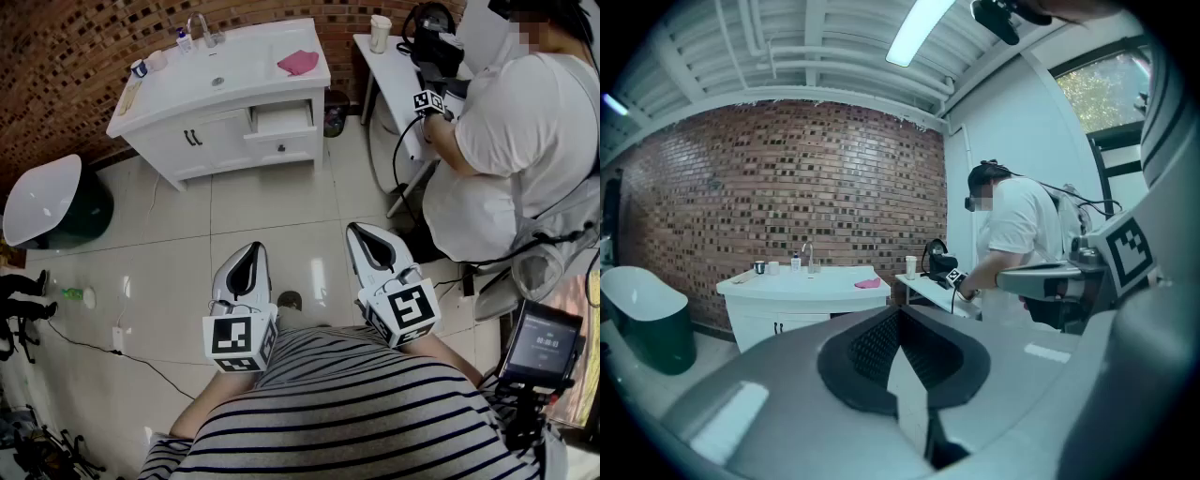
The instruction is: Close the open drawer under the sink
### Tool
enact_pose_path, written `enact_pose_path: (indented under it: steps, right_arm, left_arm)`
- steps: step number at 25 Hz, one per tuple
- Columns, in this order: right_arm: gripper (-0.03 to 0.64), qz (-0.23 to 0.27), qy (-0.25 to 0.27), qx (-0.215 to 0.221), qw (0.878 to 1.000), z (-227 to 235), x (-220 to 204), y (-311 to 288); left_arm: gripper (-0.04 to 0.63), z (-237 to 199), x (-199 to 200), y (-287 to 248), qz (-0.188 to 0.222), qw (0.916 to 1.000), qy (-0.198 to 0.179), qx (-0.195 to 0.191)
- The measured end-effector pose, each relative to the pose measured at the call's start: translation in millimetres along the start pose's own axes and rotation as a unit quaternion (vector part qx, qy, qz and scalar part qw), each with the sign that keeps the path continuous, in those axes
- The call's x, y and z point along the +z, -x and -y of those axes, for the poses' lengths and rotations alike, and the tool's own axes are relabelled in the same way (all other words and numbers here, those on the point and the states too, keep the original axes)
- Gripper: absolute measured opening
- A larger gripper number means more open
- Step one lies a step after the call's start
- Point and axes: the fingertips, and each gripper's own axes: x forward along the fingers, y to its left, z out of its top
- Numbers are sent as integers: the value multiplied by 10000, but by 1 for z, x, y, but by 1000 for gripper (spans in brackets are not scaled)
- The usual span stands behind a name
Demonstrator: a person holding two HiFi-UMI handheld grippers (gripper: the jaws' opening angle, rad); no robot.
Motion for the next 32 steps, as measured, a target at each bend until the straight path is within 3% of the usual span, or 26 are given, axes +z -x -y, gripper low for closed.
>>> enact_pose_path:
  steps: [8, 11, 15, 21, 27, 32]
  right_arm:
    - [2, -217, -65, -15, 9997, 26, -21, -77]
    - [2, -291, 91, -48, 9995, 45, -24, -128]
    - [2, -574, 11, -273, 9980, 78, -25, -212]
    - [2, -1000, -51, -342, 9944, 111, -34, -339]
    - [2, -1378, -188, -363, 9896, 147, -80, -410]
    - [2, -1835, -361, -209, 9821, 159, -156, -451]
  left_arm:
    - [15, -30, -3, -79, 54, 9994, -28, -355]
    - [15, -58, 8, -139, 76, 9987, 159, -487]
    - [15, -103, 35, -221, 48, 9968, 90, -788]
    - [15, -189, 54, -332, -337, 9943, 221, -990]
    - [15, -228, 32, -400, -719, 9923, 383, -929]
    - [15, -242, -10, -427, -1135, 9888, 595, -766]
